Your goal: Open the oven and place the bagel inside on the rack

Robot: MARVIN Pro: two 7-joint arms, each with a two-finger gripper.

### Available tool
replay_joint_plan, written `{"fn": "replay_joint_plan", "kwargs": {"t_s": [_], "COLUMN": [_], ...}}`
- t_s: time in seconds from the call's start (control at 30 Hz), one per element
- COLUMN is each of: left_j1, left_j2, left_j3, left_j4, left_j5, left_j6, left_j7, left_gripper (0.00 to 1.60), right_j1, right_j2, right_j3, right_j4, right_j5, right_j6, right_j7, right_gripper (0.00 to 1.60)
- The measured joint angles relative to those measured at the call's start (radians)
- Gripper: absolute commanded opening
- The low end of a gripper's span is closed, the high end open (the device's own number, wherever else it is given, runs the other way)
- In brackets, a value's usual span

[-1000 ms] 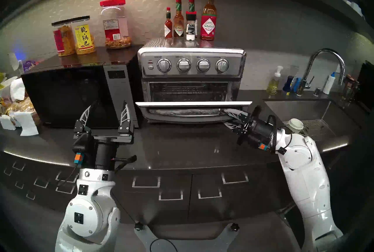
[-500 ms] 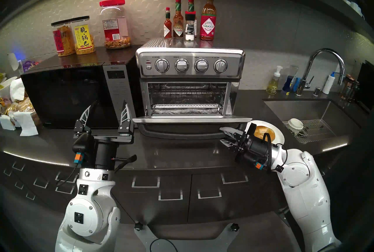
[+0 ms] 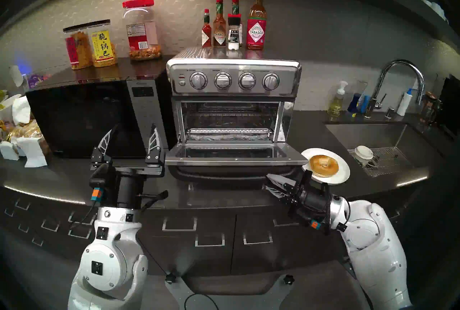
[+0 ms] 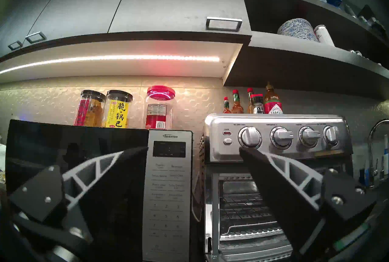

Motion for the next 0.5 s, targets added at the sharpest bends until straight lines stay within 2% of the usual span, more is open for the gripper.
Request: {"fn": "replay_joint_plan", "kwargs": {"t_s": [0.2,0.5], "left_j1": [0.000,0.000], "left_j2": [0.000,0.000], "left_j3": [0.000,0.000], "left_j4": [0.000,0.000], "left_j5": [0.000,0.000], "left_j6": [0.000,0.000], "left_j7": [0.000,0.000], "left_gripper": [1.60,1.60], "right_j1": [-0.079,-0.196], "right_j2": [0.001,0.026], "right_j3": [-0.002,0.099], "right_j4": [-0.075,-0.151], "right_j5": [-0.011,-0.009], "right_j6": [-0.045,-0.061], "right_j7": [-0.037,-0.100], "right_gripper": [0.00,0.00]}}
